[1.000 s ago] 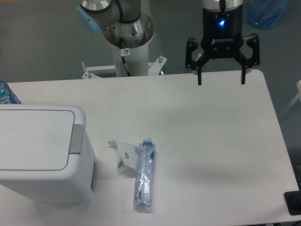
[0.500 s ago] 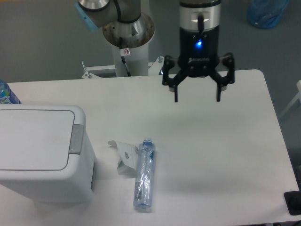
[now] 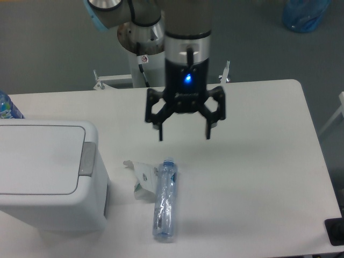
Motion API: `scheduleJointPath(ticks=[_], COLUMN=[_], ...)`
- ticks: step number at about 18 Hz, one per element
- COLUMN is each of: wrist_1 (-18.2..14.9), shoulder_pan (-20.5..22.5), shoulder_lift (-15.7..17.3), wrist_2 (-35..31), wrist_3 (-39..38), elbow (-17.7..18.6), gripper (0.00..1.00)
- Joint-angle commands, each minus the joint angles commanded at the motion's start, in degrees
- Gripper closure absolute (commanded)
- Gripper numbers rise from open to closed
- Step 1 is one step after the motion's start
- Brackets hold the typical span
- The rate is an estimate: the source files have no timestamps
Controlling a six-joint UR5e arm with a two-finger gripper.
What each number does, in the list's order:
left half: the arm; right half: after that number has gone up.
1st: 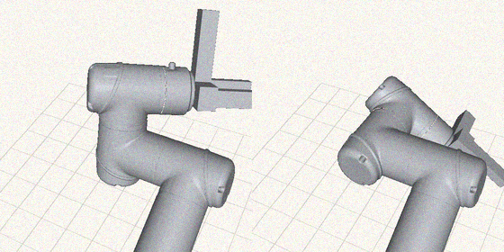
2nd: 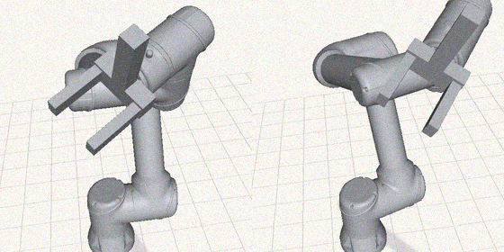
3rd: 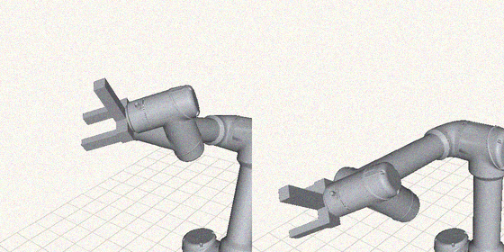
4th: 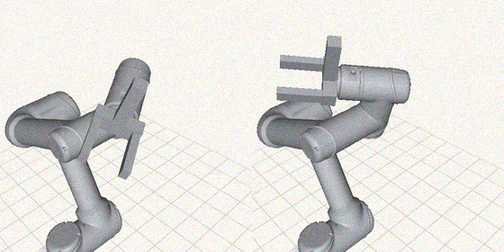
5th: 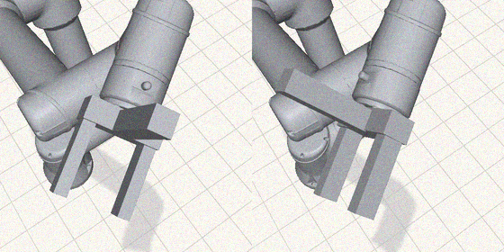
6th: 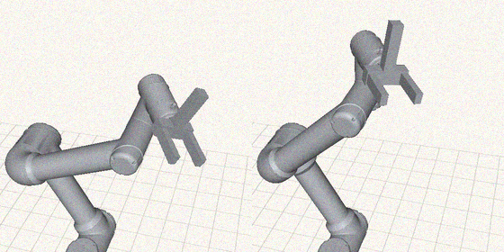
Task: Open the trash can
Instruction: 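Move the open gripper across the table toward the white trash bin lid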
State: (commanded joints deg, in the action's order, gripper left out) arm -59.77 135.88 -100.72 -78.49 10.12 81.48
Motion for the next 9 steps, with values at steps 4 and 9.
scheduleJointPath(ticks=[4,9], wrist_1=[0.0,-0.1], shoulder_pan=[-2.5,-4.3], shoulder_lift=[-0.6,-0.6], wrist_2=[0.0,0.1], wrist_3=[-1.9,-5.3], elbow=[0.2,0.4], gripper=[0.00,0.00])
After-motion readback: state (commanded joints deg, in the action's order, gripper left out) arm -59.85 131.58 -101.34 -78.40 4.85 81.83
